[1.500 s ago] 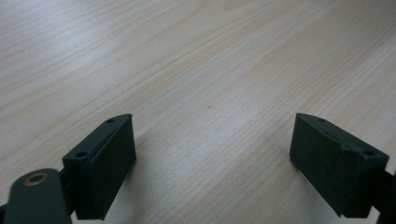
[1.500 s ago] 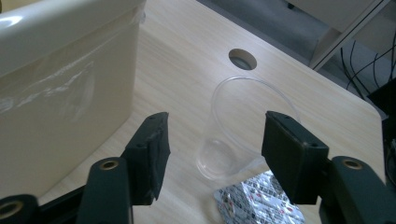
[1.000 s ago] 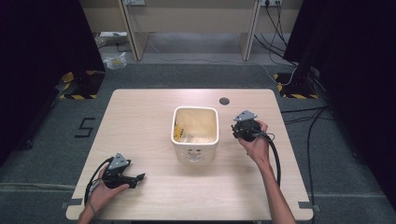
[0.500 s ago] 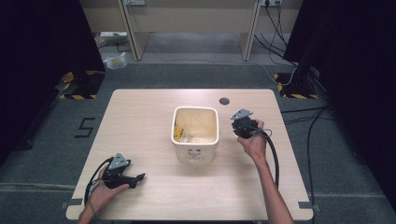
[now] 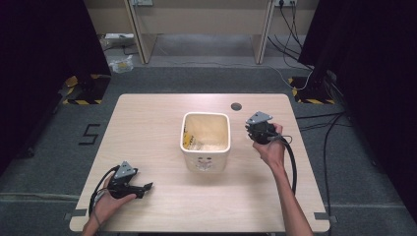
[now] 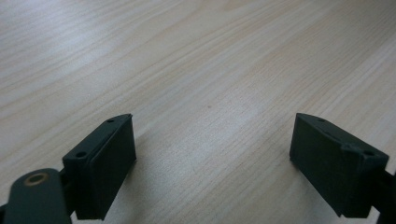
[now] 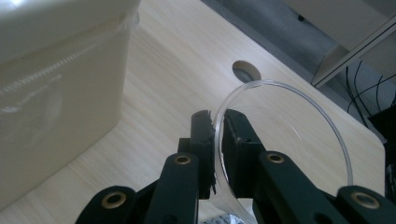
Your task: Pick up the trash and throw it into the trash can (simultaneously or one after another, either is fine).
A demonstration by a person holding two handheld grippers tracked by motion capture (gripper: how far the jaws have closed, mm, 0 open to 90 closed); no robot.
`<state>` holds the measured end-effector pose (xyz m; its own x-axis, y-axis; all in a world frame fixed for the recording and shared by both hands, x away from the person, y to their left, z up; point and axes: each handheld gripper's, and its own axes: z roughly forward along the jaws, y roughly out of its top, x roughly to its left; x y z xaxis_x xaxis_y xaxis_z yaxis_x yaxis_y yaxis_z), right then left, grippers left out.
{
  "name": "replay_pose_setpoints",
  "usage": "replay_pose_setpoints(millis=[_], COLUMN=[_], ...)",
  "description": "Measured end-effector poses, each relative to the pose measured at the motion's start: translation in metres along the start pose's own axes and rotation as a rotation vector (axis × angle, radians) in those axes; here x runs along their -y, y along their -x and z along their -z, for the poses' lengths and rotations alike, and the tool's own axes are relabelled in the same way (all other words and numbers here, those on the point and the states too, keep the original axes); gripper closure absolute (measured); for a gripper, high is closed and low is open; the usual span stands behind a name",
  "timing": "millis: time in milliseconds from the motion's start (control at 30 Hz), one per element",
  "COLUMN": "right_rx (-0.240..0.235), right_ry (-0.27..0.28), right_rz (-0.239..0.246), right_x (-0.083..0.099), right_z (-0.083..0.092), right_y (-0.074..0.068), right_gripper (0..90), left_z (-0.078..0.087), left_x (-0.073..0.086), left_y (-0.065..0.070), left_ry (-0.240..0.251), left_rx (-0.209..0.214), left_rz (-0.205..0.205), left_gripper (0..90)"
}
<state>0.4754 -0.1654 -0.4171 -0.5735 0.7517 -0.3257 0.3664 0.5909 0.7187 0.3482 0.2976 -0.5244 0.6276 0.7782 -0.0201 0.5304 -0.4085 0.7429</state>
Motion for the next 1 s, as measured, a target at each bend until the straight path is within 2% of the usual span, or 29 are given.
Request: replay_pose_setpoints(millis=[67, 167, 400, 1000], right_rx=[-0.004, 0.000, 0.005, 0.009], right_ry=[0.029, 0.036, 0.091, 0.187], right_rz=[-0.015, -0.012, -0.028, -0.008], right_x=[-0.003, -0.005, -0.015, -0.037], right_z=[0.008, 0.013, 0.033, 0.076], right_y=[0.002, 0.003, 0.009, 0.009], right_gripper=[82.7, 82.7, 82.8, 82.8], left_z=[0.000, 0.000, 0.000, 0.000], left_x=[0.000, 0.000, 0.000, 0.000], left_y=[0.000, 0.000, 0.000, 0.000], left_ry=[0.000, 0.000, 0.000, 0.002], left_rx=[0.000, 0.000, -0.001, 0.000], left_rz=[0.000, 0.000, -0.002, 0.000], left_gripper=[13.3, 13.3, 13.3, 13.3])
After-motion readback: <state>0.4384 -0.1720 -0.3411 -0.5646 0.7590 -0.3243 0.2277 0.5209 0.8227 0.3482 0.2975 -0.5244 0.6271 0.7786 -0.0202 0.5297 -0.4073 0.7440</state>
